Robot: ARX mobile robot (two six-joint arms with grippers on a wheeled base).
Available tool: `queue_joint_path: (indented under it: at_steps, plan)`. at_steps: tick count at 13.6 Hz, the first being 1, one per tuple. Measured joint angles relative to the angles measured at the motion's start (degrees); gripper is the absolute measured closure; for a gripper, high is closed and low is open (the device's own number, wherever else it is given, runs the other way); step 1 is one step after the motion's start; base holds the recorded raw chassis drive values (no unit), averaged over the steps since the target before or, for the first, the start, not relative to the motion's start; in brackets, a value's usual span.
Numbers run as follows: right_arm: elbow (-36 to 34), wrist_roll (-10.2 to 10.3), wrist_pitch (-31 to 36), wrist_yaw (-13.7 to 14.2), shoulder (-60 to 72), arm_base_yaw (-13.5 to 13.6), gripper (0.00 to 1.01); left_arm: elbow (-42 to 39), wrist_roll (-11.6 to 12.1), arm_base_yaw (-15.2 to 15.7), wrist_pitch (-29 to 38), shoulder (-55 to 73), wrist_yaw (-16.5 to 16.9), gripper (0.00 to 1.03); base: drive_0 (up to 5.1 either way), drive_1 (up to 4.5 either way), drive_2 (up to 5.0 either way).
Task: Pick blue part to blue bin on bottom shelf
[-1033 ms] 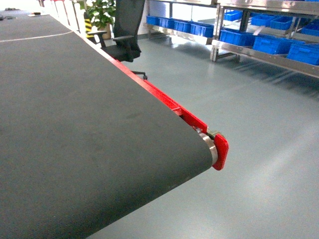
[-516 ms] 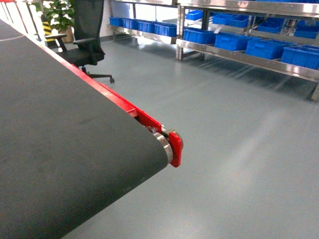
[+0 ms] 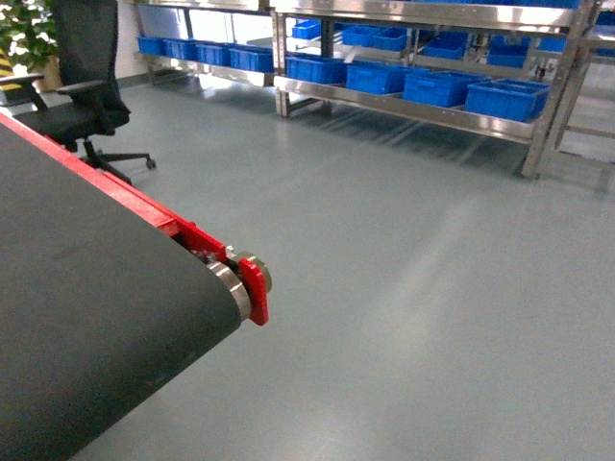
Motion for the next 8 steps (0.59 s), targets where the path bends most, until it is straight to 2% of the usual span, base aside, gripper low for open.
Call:
queue_joint_path:
  at_steps: [8]
  plan:
    - [0.0, 0.0, 0.02, 0.0, 0.0, 0.0, 0.03, 0.0, 0.0, 0.0, 0.0, 0.0, 0.02, 0.59, -1.6, -1.6, -1.6]
